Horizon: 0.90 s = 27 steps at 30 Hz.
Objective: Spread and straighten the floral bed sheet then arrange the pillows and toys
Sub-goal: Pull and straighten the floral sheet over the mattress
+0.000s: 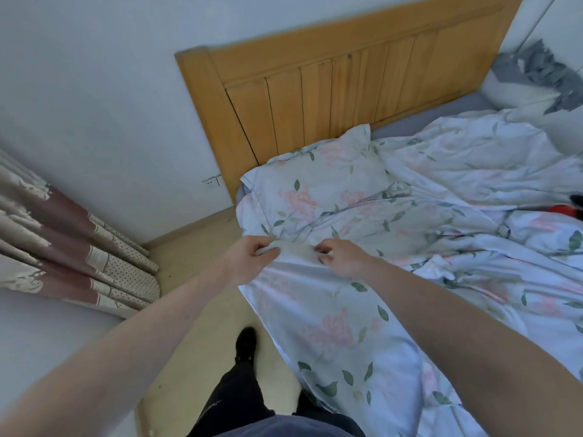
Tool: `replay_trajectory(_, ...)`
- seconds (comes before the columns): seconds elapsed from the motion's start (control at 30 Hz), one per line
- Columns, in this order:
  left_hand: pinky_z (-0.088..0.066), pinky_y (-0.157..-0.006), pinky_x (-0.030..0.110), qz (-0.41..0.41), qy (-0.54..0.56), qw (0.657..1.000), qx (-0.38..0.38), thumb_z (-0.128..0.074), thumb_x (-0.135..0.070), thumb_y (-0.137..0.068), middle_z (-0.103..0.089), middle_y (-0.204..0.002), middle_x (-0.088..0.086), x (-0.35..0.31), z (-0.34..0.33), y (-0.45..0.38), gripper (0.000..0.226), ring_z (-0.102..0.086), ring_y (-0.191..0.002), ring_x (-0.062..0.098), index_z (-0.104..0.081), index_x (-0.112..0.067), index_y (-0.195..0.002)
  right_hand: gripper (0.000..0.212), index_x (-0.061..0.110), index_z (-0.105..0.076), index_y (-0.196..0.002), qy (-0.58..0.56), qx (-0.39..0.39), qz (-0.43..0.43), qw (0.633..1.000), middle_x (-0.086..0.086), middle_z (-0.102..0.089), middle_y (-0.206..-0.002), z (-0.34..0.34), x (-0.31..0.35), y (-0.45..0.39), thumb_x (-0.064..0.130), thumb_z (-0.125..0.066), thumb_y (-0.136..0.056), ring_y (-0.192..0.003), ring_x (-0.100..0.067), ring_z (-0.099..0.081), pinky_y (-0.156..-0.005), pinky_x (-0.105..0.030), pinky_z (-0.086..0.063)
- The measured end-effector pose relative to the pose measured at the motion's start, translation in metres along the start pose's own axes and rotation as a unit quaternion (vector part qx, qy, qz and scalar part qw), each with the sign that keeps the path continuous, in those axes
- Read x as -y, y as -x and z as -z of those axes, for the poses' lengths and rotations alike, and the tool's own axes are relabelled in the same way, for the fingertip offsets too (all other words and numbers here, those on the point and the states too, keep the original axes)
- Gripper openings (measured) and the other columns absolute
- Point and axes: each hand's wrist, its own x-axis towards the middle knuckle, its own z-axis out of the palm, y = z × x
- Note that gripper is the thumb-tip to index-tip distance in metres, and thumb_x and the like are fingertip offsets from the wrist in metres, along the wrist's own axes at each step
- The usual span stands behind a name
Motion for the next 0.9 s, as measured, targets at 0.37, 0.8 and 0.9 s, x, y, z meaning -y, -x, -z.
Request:
replay_trajectory(0.37, -0.028, -0.051, 0.030, -0.005, 0.009, 0.999, 0.048, -0.057, -0.031, -0.102, -0.030, -0.064, 0.006, 0.060, 0.039, -0.098, 0.044, -0.033, -0.055, 0.017, -0.038, -0.006, -0.072, 0.036, 0.031, -0.056, -0.128, 0.057, 0.086, -0.056, 0.993, 0.003, -0.058, -0.108, -0.001, -0.010, -0.102, 0.052, -0.044, -0.102, -0.087, -0.014, -0.058, -0.076, -0.034, -0.047)
replay_trajectory(0.8, -0.026, -0.057, 0.033, 0.050, 0.016, 0.998, 0.027, -0.053, -0.040, -0.102, -0.026, -0.058, -0.007, 0.209, 0.064, -0.233, 0.046, -0.028, -0.052, 0.010, -0.027, -0.024, -0.067, 0.033, 0.029, -0.040, -0.073, -0.095, -0.103, -0.115, 0.983, 0.005, -0.048, -0.066, 0.008, -0.002, -0.249, 0.036, -0.054, -0.102, -0.062, -0.018, -0.049, -0.056, -0.032, -0.034)
replay_trajectory(0.9, -0.024, -0.052, 0.024, 0.051, -0.009, 0.999, 0.000, -0.050, -0.045, -0.100, -0.031, -0.054, -0.008, 0.241, 0.073, -0.262, 0.047, -0.030, -0.049, 0.007, -0.027, -0.026, -0.064, 0.035, 0.031, -0.038, -0.071, -0.096, -0.150, -0.081, 0.981, 0.004, -0.045, -0.060, 0.006, 0.010, -0.280, 0.029, -0.056, -0.101, -0.059, -0.014, -0.048, -0.053, -0.032, -0.033)
